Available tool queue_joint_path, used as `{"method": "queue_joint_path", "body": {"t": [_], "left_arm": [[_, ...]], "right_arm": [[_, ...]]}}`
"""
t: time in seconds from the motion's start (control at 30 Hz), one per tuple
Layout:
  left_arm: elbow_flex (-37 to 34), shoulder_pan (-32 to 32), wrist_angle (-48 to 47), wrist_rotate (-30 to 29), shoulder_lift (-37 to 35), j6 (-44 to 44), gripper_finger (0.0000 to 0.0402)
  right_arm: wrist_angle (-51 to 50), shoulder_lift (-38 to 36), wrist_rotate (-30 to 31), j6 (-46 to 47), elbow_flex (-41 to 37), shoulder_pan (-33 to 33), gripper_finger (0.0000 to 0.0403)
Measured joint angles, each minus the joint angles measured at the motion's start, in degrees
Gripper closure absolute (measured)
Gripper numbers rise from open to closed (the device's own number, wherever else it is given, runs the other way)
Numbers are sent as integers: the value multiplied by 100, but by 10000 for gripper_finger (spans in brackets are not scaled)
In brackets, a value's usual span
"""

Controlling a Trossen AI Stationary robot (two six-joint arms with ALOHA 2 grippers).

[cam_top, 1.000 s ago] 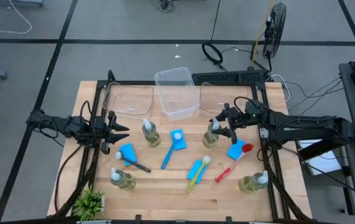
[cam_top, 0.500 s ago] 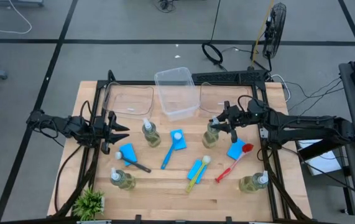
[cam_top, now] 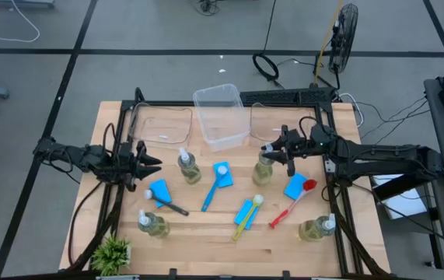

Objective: Pick & Place Kitchen Sink Supplies
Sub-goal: Put the dishwashing liquid bottle into the white bin

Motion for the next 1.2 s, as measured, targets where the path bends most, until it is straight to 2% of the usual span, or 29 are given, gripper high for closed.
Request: {"method": "queue_joint_path", "body": {"t": [0.13,0.23,0.5,0.73,0.93,1.1,1.2], "left_arm": [[0,0,192,-24,4,-519,282],[0,1,525,-253,5,-739,282],[0,1,1831,-1198,5,-688,282],[1,1,3186,-1405,252,-86,282],[241,6,4050,-1513,1159,115,282],[1274,156,3946,-1511,2485,493,282],[2122,299,3413,-1506,3314,814,282]], "right_arm": [[533,-2,5,274,0,0,310],[832,-2,4,516,10,0,310],[545,-4,-11,721,758,0,310],[-213,187,-7,507,1686,0,310],[-442,624,-15,472,2205,0,310],[-442,1049,-70,619,2526,0,310],[-445,1280,-279,598,2729,-2,310]]}}
